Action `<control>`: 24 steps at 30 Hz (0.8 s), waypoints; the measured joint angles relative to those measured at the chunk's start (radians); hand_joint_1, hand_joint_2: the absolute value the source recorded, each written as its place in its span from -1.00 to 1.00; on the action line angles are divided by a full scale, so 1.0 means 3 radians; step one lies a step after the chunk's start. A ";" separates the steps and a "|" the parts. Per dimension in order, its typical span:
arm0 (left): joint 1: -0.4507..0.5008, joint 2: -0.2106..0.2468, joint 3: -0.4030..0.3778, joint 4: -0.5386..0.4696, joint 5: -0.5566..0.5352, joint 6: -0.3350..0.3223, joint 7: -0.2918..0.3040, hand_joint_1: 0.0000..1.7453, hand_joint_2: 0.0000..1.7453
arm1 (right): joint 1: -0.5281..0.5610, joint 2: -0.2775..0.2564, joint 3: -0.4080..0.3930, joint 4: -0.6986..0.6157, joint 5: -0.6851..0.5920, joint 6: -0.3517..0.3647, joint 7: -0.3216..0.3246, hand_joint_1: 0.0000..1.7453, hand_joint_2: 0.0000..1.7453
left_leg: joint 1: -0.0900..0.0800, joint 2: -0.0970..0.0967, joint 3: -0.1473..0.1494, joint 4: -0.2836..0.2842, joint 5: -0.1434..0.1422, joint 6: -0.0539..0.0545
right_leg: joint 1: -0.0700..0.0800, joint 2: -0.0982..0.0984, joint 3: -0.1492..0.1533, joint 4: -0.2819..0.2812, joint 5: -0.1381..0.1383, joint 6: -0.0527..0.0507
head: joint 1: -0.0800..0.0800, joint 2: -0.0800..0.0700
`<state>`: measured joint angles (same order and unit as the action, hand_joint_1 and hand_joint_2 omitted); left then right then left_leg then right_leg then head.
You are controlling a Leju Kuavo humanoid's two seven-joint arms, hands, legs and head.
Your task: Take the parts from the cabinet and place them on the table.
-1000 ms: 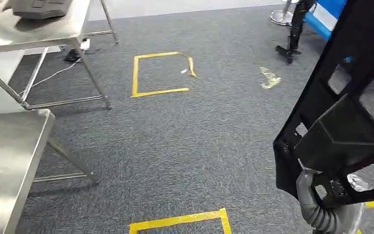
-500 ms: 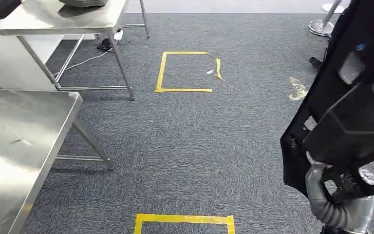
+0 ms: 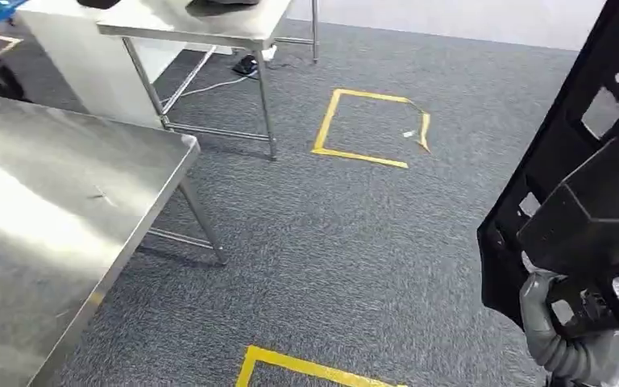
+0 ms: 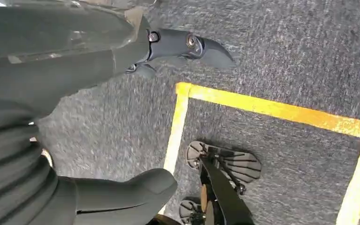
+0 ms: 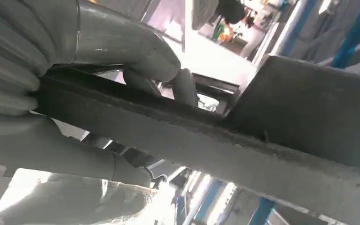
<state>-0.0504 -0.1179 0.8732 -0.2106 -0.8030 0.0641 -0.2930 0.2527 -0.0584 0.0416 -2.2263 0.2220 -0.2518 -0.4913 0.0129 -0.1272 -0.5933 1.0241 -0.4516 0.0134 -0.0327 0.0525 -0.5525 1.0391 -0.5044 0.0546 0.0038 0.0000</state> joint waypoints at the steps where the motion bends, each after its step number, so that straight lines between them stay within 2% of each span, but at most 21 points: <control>1: 0.0008 -0.0001 0.0000 0.0000 -0.0004 -0.0004 -0.0015 -1.00 1.00 | -0.0006 0.0000 0.0000 0.0000 0.0001 0.0006 -0.0001 1.00 1.00 | 0.0013 -0.0024 -0.0009 -0.0015 0.0015 -0.0021 | 0.0008 -0.0023 0.0006 0.0002 0.0007 -0.0027 | -0.0003 0.0000; 2: 0.0015 -0.0003 0.0000 0.0000 -0.0009 -0.0013 -0.0036 -1.00 1.00 | -0.0013 -0.0001 0.0000 0.0000 -0.0001 0.0022 -0.0013 1.00 1.00 | 0.0020 -0.0057 -0.0016 -0.0021 0.0026 -0.0039 | 0.0005 -0.0060 0.0006 -0.0003 0.0018 -0.0046 | -0.0001 0.0000; 3: 0.0016 -0.0003 0.0000 0.0000 -0.0011 -0.0023 -0.0060 -1.00 1.00 | -0.0028 0.0000 -0.0004 0.0000 -0.0010 0.0041 -0.0029 1.00 1.00 | 0.0027 0.0001 -0.0022 0.0002 0.0009 -0.0043 | -0.0026 -0.0100 0.0006 -0.0015 0.0032 -0.0070 | -0.0006 0.0000; 4: 0.0007 -0.0013 0.0000 0.0000 -0.0003 -0.0015 -0.0062 -1.00 1.00 | -0.0040 0.0000 -0.0009 0.0001 -0.0028 0.0055 -0.0041 1.00 1.00 | -0.0002 0.0218 -0.0069 0.0107 -0.0067 -0.0048 | -0.0016 -0.0128 0.0009 -0.0016 0.0031 -0.0086 | -0.0024 0.0000; 5: -0.0011 -0.0017 0.0005 0.0000 0.0026 0.0009 -0.0055 -1.00 1.00 | -0.0042 0.0000 -0.0017 0.0001 -0.0060 0.0079 -0.0048 1.00 1.00 | -0.0001 0.0328 -0.0167 0.0302 -0.0185 -0.0055 | -0.0004 -0.0172 0.0008 -0.0016 0.0029 -0.0114 | -0.0050 0.0000; 6: -0.0029 -0.0023 0.0019 0.0000 0.0045 0.0038 -0.0029 -1.00 1.00 | -0.0041 0.0001 -0.0025 0.0005 -0.0093 0.0094 -0.0048 1.00 1.00 | 0.0005 0.0377 -0.0309 0.0585 -0.0325 -0.0056 | 0.0014 -0.0222 0.0005 -0.0014 0.0023 -0.0124 | -0.0051 0.0000; 7: -0.0032 -0.0027 0.0028 0.0000 0.0037 0.0051 0.0010 -1.00 1.00 | -0.0042 0.0004 -0.0027 0.0011 -0.0112 0.0112 -0.0048 1.00 1.00 | 0.0004 0.0394 -0.0439 0.0848 -0.0428 -0.0057 | 0.0031 -0.0272 0.0003 -0.0014 0.0018 -0.0130 | -0.0052 0.0000; 8: -0.0023 -0.0028 0.0031 0.0001 0.0002 0.0055 0.0073 -1.00 1.00 | -0.0042 0.0005 -0.0027 0.0024 -0.0121 0.0123 -0.0048 1.00 1.00 | 0.0004 0.0396 -0.0523 0.1009 -0.0463 -0.0054 | 0.0042 -0.0320 0.0000 -0.0013 0.0014 -0.0137 | -0.0053 0.0000; 9: -0.0006 -0.0024 0.0031 0.0003 -0.0028 0.0053 0.0110 -1.00 1.00 | -0.0040 0.0018 -0.0027 0.0034 -0.0121 0.0131 -0.0048 1.00 1.00 | 0.0003 0.0397 -0.0520 0.1000 -0.0419 -0.0046 | 0.0052 -0.0358 0.0003 -0.0013 0.0010 -0.0142 | -0.0053 0.0000; 10: 0.0006 -0.0020 0.0031 0.0003 -0.0043 0.0050 0.0135 -1.00 1.00 | -0.0037 0.0032 -0.0025 0.0043 -0.0120 0.0131 -0.0048 1.00 1.00 | 0.0001 0.0403 -0.0448 0.0857 -0.0319 -0.0032 | 0.0058 -0.0394 0.0007 -0.0013 0.0005 -0.0147 | -0.0055 0.0000; 11: 0.0013 -0.0015 0.0031 0.0003 -0.0043 0.0047 0.0159 -1.00 1.00 | -0.0032 0.0046 -0.0024 0.0050 -0.0121 0.0130 -0.0048 1.00 1.00 | -0.0007 0.0429 -0.0292 0.0565 -0.0168 -0.0012 | 0.0064 -0.0435 0.0016 -0.0014 0.0001 -0.0151 | -0.0053 0.0000; 12: 0.0014 -0.0010 0.0031 0.0003 -0.0043 0.0046 0.0179 -1.00 1.00 | -0.0022 0.0060 -0.0024 0.0053 -0.0121 0.0130 -0.0048 1.00 1.00 | -0.0024 0.0518 -0.0112 0.0243 -0.0036 0.0017 | 0.0067 -0.0476 0.0028 -0.0015 -0.0006 -0.0158 | -0.0055 0.0000; 13: 0.0008 0.0002 0.0031 0.0003 -0.0043 0.0043 0.0186 -1.00 1.00 | -0.0014 0.0071 -0.0024 0.0055 -0.0127 0.0130 -0.0048 1.00 1.00 | -0.0058 0.0694 -0.0010 0.0043 -0.0044 0.0040 | 0.0074 -0.0510 0.0037 -0.0015 -0.0018 -0.0149 | -0.0050 0.0000; 14: 0.0003 0.0009 0.0031 0.0003 -0.0043 0.0042 0.0189 -1.00 1.00 | -0.0007 0.0078 -0.0025 0.0057 -0.0131 0.0130 -0.0048 1.00 1.00 | -0.0076 0.0680 -0.0010 0.0034 -0.0038 0.0049 | 0.0105 -0.0545 0.0033 -0.0015 -0.0026 -0.0136 | -0.0044 0.0000; 17: 0.0016 0.0034 0.0032 0.0003 -0.0042 0.0039 0.0192 -1.00 1.00 | 0.0002 0.0099 -0.0023 0.0069 -0.0136 0.0130 -0.0050 1.00 1.00 | -0.0113 0.0563 -0.0022 0.0006 -0.0031 0.0100 | 0.0077 -0.0648 0.0077 -0.0046 -0.0027 -0.0091 | -0.0055 0.0000; 18: 0.0021 0.0036 0.0032 0.0003 -0.0042 0.0039 0.0195 -1.00 1.00 | 0.0006 0.0100 -0.0024 0.0069 -0.0136 0.0130 -0.0050 1.00 1.00 | -0.0055 0.0508 0.0047 -0.0081 0.0020 0.0127 | 0.0089 -0.0626 0.0064 -0.0033 -0.0053 -0.0071 | -0.0053 0.0000; 19: 0.0021 0.0031 0.0032 0.0003 -0.0042 0.0039 0.0195 -1.00 1.00 | 0.0006 0.0100 -0.0024 0.0075 -0.0139 0.0130 -0.0049 1.00 1.00 | -0.0067 0.0488 0.0075 -0.0114 0.0033 0.0136 | 0.0072 -0.0433 0.0060 0.0046 -0.0098 -0.0072 | -0.0037 0.0000; 20: 0.0015 0.0037 0.0033 0.0003 -0.0042 0.0039 0.0200 -1.00 1.00 | 0.0015 0.0103 -0.0023 0.0075 -0.0140 0.0130 -0.0059 1.00 1.00 | -0.0061 0.0454 0.0075 -0.0116 0.0045 0.0153 | 0.0070 -0.0290 -0.0023 0.0226 -0.0187 -0.0095 | -0.0044 0.0000; 21: 0.0002 0.0039 0.0033 0.0003 -0.0042 0.0039 0.0201 -1.00 1.00 | 0.0027 0.0102 -0.0025 0.0080 -0.0144 0.0130 -0.0058 1.00 1.00 | -0.0053 0.0401 0.0068 -0.0116 0.0046 0.0154 | 0.0066 -0.0216 -0.0158 0.0502 -0.0301 -0.0110 | -0.0020 0.0000; 23: 0.0003 0.0038 0.0033 0.0003 -0.0042 0.0037 0.0202 -1.00 1.00 | 0.0041 0.0104 -0.0024 0.0094 -0.0144 0.0130 -0.0058 1.00 1.00 | -0.0053 0.0305 0.0064 -0.0114 0.0047 0.0153 | 0.0063 -0.0193 -0.0378 0.0919 -0.0435 -0.0102 | -0.0019 0.0000; 24: 0.0007 0.0038 0.0033 0.0004 -0.0042 0.0037 0.0203 -1.00 1.00 | 0.0044 0.0104 -0.0024 0.0102 -0.0142 0.0130 -0.0058 1.00 1.00 | -0.0050 0.0255 0.0067 -0.0114 0.0048 0.0151 | 0.0061 -0.0192 -0.0401 0.0935 -0.0411 -0.0074 | -0.0015 0.0000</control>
<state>-0.0483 -0.1064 0.8831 -0.2095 -0.8156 0.0752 -0.2319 0.2660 -0.0271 0.0343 -2.1958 0.1793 -0.2129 -0.5089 -0.0022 -0.0508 -0.5733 0.9901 -0.4372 0.0588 -0.0143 -0.0050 -0.6730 1.3195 -0.6276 0.0324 -0.0008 0.0000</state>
